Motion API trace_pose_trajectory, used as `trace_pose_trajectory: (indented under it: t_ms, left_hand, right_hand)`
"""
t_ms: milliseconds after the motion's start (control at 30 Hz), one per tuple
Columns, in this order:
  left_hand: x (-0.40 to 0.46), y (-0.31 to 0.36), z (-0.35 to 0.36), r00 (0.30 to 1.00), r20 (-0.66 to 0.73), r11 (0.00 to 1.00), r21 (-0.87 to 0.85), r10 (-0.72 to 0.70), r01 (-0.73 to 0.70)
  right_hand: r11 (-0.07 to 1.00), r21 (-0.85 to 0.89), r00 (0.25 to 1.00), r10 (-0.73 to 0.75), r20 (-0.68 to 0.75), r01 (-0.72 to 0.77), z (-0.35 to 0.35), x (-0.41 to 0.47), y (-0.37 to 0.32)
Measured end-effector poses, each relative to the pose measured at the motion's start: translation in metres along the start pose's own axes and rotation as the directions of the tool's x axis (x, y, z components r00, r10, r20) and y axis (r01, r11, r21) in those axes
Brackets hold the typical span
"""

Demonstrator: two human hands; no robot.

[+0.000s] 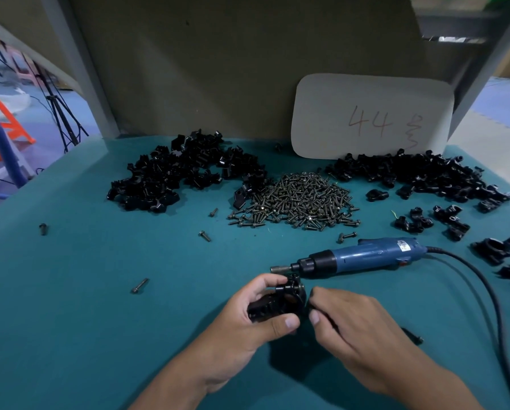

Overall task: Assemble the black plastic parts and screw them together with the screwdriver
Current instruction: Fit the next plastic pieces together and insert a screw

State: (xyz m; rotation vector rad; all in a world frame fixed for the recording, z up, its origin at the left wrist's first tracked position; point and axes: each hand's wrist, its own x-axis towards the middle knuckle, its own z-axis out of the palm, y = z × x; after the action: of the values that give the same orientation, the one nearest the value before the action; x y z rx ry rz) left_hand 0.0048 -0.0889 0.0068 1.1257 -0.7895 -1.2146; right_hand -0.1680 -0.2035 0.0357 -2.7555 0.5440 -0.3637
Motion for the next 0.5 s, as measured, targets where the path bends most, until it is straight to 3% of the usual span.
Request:
trace_pose_trajectory:
  t_ms: [267,500]
  left_hand:
    - [0.0017,-0.0021,0.0054,0.998,0.061,0.991,-0.133,-0.001,0.009]
    - [0.0036,-0.005,-0.0003,0.999,-0.037,0.997,-0.079,-0.011,0.008]
  right_hand:
    - [0.998,-0.053,0.992,0.012,-0.124,-0.019,0.0018,-0.0001,-0.0061]
    - [0.997,-0.029,0.987,0.067,-0.148,-0.072,0.0078,-0.0012,-0.0069]
